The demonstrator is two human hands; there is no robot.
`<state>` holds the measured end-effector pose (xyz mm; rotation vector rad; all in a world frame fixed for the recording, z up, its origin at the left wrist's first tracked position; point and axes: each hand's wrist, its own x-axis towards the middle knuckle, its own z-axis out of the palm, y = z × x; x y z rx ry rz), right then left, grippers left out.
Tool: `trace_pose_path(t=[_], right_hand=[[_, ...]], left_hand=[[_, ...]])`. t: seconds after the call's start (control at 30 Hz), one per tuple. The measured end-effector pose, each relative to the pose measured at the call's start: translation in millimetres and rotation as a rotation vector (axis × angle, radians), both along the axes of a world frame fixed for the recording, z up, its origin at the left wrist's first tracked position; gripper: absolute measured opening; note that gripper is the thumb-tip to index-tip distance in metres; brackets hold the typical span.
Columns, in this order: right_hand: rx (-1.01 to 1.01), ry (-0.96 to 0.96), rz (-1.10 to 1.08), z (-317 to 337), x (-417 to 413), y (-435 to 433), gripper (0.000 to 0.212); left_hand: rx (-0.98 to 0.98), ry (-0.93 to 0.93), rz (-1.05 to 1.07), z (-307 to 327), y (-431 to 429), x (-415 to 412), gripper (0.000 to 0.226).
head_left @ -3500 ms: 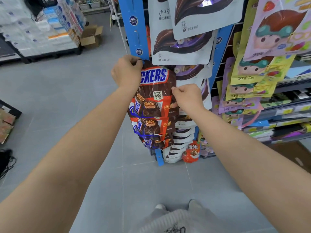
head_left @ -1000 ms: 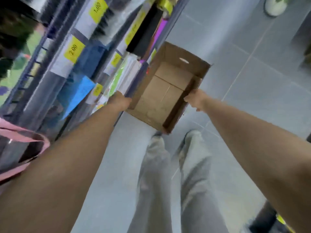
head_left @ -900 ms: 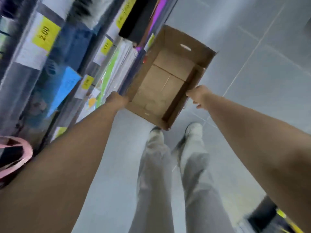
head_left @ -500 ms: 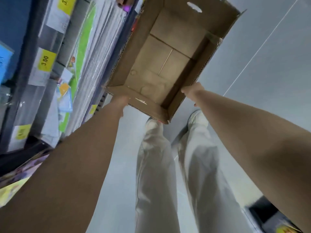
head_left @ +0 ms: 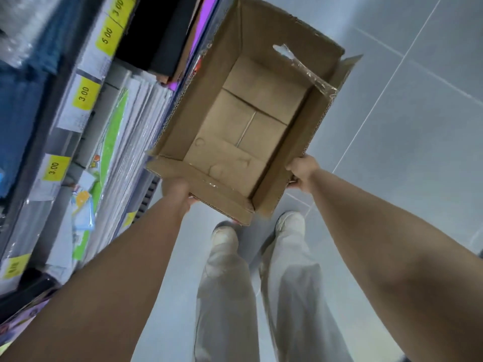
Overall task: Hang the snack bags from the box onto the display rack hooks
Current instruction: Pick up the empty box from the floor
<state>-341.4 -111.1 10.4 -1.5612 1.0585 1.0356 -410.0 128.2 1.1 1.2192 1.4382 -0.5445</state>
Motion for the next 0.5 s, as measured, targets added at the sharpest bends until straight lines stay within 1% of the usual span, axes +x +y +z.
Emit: trace_pose_path(t=[0.1,0.27,0.37,0.5], right_hand=[[-0.075,-0.045,-0.042,28.1,46.0,-24.9,0.019],[-0.158,-0.172,-0.064,73.9,130.2,-69.6,0.023],[-0.181,-0.218,-0.032,106.9,185.2,-96.0,0.025],[-0.198,-0.251,0.005,136.5,264.2,-122.9,0.013]], left_hand=[[0.015,-0.124,-0.045,32.4,-26.7,41.3,0.02],[-0.002,-0.271,-0.044,94.1,-70.1,127.1,0.033],[-0.036,-0.325,-0.032,126.8,-93.3,180.8,0.036],[-0.061,-0.349,0.009,158.6,-118.5,258.0,0.037]])
